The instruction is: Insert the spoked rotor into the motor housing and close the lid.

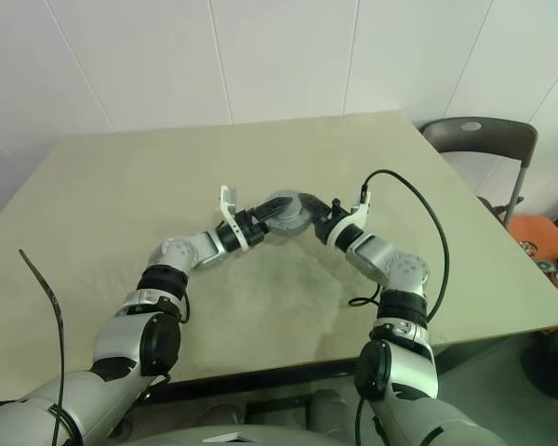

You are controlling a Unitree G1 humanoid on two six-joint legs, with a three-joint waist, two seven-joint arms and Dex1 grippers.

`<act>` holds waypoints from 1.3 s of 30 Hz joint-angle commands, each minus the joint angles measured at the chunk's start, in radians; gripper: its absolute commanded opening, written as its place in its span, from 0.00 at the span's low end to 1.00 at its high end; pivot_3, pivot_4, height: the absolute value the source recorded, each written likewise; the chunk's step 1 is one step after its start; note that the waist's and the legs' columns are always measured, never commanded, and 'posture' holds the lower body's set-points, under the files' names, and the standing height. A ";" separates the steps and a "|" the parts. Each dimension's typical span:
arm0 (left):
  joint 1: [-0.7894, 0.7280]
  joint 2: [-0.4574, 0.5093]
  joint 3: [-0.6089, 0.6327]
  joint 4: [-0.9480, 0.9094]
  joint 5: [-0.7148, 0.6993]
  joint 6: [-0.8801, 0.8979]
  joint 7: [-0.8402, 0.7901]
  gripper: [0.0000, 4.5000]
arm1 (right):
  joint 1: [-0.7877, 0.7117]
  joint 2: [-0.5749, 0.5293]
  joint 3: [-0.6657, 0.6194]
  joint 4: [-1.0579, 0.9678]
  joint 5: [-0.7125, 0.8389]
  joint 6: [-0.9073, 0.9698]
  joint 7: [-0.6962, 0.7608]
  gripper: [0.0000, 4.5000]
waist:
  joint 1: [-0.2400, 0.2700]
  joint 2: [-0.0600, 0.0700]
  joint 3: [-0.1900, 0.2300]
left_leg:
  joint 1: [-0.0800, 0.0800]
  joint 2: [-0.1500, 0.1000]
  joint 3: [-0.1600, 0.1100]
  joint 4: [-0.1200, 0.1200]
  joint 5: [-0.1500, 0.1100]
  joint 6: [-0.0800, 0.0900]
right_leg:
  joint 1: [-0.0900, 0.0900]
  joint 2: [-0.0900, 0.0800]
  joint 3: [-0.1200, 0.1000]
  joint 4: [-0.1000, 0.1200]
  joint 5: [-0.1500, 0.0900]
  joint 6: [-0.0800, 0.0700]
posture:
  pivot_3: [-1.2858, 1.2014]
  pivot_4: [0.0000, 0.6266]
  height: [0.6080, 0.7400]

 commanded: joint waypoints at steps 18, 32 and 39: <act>-0.016 -0.001 -0.017 -0.042 0.018 0.020 -0.052 0.59 | -0.025 0.006 -0.002 -0.046 0.016 -0.021 0.012 0.28 | 0.000 0.000 0.000 | 0.000 0.000 0.000 0.000 0.000 0.000 | 0.000 0.000 0.000 0.000 0.000 0.000 | 0.52 0.00 1.00; -0.020 -0.010 0.008 -0.097 -0.019 0.074 -0.055 0.56 | -0.006 0.013 0.034 -0.055 -0.026 -0.027 0.011 0.28 | 0.000 0.000 0.000 | 0.000 0.000 0.000 0.000 0.000 0.000 | 0.000 0.000 0.000 0.001 0.000 0.000 | 0.52 0.00 1.00; -0.021 -0.013 0.019 -0.100 -0.017 0.078 -0.049 0.56 | 0.014 0.023 0.075 -0.109 -0.063 -0.063 0.049 0.58 | 0.002 0.000 0.000 | 0.000 0.000 0.000 0.000 0.000 0.000 | 0.000 0.000 0.000 0.000 0.000 0.000 | 0.52 0.00 1.00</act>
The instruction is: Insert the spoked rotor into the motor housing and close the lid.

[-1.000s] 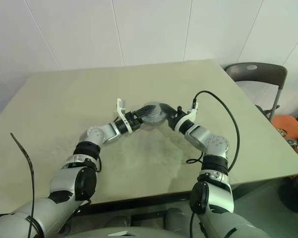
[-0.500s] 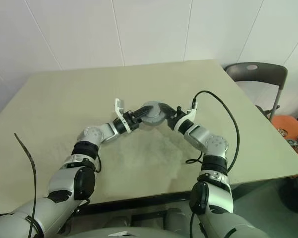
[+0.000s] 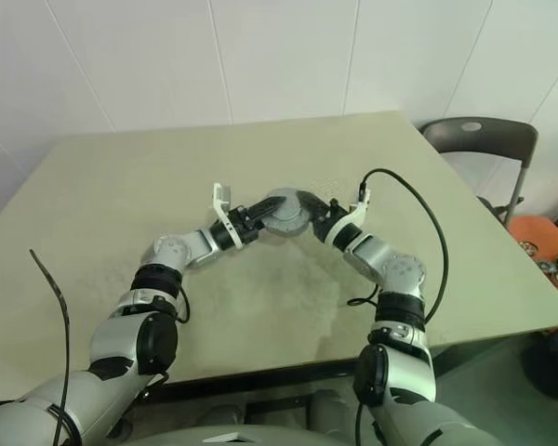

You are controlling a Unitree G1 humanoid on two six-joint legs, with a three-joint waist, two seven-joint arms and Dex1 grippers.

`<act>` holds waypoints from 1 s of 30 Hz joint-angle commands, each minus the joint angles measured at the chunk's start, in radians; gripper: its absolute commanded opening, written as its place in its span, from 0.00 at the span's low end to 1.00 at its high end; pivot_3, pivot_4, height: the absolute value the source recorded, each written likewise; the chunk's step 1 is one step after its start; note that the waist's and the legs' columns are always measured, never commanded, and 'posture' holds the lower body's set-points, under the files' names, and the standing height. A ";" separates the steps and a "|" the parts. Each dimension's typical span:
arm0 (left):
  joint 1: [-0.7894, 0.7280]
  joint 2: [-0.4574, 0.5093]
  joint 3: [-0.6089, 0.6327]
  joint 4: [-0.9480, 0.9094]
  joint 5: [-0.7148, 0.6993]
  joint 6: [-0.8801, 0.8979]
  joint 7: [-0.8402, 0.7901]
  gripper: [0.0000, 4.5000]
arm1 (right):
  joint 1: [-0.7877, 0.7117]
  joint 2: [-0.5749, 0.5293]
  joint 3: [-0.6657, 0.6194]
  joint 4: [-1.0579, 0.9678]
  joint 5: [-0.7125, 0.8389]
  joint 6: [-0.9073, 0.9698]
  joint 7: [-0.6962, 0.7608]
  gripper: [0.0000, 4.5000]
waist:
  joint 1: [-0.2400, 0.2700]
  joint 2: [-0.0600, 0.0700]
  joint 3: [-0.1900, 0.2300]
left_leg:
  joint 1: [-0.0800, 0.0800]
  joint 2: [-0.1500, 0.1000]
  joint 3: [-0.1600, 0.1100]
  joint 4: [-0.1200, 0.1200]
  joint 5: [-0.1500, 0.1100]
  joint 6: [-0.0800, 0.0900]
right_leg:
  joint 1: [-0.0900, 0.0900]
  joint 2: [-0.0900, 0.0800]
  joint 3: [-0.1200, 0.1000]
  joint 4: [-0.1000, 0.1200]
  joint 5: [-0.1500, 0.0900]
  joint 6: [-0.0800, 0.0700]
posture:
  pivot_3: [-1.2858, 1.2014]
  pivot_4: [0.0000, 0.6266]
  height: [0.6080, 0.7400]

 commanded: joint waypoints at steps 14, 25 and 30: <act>-0.024 -0.014 -0.008 -0.057 -0.023 0.004 -0.024 0.56 | -0.020 0.013 0.010 0.002 -0.011 0.015 -0.038 0.73 | -0.001 0.000 0.000 | 0.001 0.000 0.000 0.000 0.000 0.000 | 0.000 0.000 0.001 0.000 0.000 0.000 | 0.52 0.00 1.00; -0.020 -0.018 -0.007 -0.065 -0.014 -0.029 -0.030 0.48 | -0.027 0.005 0.007 0.025 -0.022 0.002 -0.042 0.74 | -0.001 0.000 0.000 | 0.001 0.000 0.000 0.000 0.000 0.000 | 0.000 0.000 0.001 0.000 0.000 0.000 | 0.52 0.00 1.00; -0.022 -0.015 -0.013 -0.061 -0.016 -0.020 -0.027 0.48 | -0.032 0.002 0.007 0.037 -0.024 -0.003 -0.039 0.74 | -0.001 0.000 0.000 | 0.001 0.000 0.000 0.000 0.000 0.000 | 0.000 0.000 0.001 0.000 0.000 0.000 | 0.52 0.00 1.00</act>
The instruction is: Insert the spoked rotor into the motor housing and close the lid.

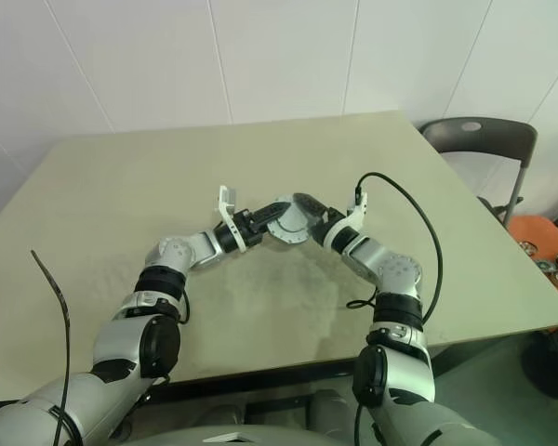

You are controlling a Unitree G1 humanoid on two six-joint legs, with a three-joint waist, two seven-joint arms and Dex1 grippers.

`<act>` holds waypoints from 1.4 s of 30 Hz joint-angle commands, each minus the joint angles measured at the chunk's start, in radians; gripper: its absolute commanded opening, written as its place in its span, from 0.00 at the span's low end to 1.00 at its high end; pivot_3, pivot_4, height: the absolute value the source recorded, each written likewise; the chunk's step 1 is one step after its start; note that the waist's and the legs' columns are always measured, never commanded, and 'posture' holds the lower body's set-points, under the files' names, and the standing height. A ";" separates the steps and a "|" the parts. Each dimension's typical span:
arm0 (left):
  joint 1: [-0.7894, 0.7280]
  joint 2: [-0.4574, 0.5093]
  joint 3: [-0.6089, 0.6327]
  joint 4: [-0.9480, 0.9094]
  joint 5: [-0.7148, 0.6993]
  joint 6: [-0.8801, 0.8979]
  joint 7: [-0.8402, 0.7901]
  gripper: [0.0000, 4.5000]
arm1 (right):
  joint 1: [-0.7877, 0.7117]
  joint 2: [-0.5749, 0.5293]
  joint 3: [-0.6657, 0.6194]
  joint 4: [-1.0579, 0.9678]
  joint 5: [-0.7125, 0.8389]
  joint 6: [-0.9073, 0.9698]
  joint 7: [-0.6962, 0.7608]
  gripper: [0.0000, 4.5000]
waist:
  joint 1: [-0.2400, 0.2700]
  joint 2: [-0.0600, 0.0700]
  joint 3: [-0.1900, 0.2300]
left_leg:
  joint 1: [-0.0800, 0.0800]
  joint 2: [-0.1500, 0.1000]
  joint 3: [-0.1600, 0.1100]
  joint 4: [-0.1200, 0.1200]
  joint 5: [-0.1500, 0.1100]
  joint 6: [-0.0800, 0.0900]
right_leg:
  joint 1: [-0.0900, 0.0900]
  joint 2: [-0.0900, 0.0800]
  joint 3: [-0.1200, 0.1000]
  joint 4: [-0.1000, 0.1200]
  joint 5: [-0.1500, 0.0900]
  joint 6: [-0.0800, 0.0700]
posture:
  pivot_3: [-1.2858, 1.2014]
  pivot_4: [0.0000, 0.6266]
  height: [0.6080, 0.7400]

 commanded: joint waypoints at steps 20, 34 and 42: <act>-0.052 0.021 0.126 -0.101 -0.128 -0.002 0.030 0.48 | -0.038 -0.017 -0.004 0.087 -0.028 -0.034 0.025 0.74 | 0.000 0.000 0.000 | 0.000 0.000 0.000 0.000 0.000 0.000 | 0.000 0.000 0.000 0.000 0.000 0.000 | 0.52 0.00 1.00; -0.032 0.072 0.198 -0.126 -0.155 -0.048 0.074 0.48 | -0.070 -0.019 0.004 0.145 -0.070 -0.045 0.046 0.74 | -0.002 0.000 0.000 | 0.000 0.000 0.000 0.000 0.000 0.000 | 0.000 0.000 0.000 0.000 0.000 0.000 | 0.52 0.00 1.00; 0.003 0.129 0.238 -0.129 -0.168 -0.086 0.099 0.48 | -0.101 -0.024 0.002 0.205 -0.105 -0.059 0.071 0.74 | 0.000 -0.001 0.000 | 0.000 0.001 0.000 0.000 0.000 0.000 | 0.000 0.000 0.000 0.001 0.000 0.000 | 0.52 0.00 1.00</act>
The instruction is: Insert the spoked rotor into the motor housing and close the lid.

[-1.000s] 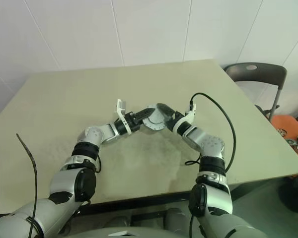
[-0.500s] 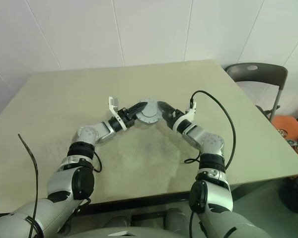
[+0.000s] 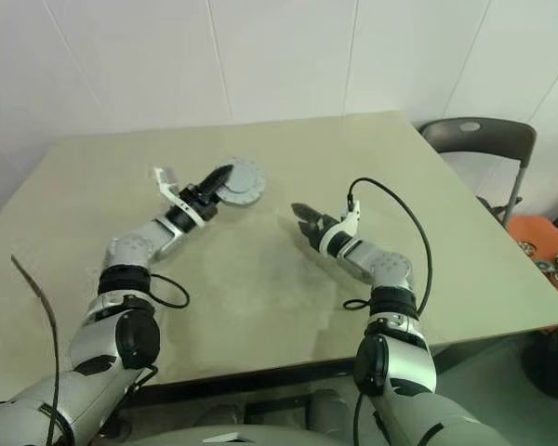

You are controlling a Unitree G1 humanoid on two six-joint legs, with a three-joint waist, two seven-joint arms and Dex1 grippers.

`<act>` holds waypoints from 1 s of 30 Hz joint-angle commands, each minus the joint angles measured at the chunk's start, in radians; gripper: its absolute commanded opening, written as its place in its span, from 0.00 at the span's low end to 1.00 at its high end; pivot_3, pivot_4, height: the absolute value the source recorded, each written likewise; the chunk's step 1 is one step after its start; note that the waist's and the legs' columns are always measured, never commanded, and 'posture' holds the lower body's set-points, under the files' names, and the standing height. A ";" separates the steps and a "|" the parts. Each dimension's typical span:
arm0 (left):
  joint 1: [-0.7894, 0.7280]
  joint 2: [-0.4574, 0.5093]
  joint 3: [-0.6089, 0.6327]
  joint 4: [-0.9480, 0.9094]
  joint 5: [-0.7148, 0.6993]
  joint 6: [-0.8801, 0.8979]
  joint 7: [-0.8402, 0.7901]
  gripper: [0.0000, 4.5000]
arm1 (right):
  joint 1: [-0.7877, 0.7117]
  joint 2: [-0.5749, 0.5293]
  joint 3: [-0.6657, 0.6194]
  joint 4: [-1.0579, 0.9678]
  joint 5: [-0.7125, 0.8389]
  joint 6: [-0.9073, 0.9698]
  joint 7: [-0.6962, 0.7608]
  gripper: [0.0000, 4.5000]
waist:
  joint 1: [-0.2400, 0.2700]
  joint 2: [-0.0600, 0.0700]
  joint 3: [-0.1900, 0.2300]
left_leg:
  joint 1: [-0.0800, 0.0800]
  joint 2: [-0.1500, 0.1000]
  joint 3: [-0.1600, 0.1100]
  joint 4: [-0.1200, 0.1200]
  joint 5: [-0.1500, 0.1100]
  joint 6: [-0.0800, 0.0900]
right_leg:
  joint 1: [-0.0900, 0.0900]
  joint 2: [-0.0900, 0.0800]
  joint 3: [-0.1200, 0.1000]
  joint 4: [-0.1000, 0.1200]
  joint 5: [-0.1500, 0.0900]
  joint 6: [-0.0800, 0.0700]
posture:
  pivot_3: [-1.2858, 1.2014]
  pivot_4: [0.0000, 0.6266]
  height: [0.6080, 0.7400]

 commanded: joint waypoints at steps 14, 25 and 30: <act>0.037 0.182 0.094 -0.006 0.036 -0.267 0.146 0.48 | -0.064 0.001 0.004 0.049 -0.045 -0.006 0.044 0.74 | -0.017 -0.002 -0.001 | 0.000 0.000 0.000 0.000 0.000 0.000 | -0.001 -0.001 0.000 0.000 0.000 0.000 | 0.52 0.00 1.00; 0.053 0.221 0.068 0.018 0.123 -0.396 0.276 0.48 | -0.055 0.006 -0.001 0.051 -0.066 -0.004 0.041 0.74 | -0.021 -0.004 -0.002 | -0.001 0.000 -0.001 -0.001 0.000 0.000 | -0.001 -0.002 0.000 -0.001 0.000 0.000 | 0.52 0.00 1.00; 0.083 0.233 0.083 0.010 0.120 -0.411 0.287 0.48 | -0.039 0.004 0.003 0.030 -0.065 0.009 0.045 0.74 | -0.023 -0.004 -0.002 | -0.001 0.001 -0.001 -0.001 0.000 0.000 | -0.001 -0.002 0.000 0.000 0.000 0.000 | 0.52 0.00 1.00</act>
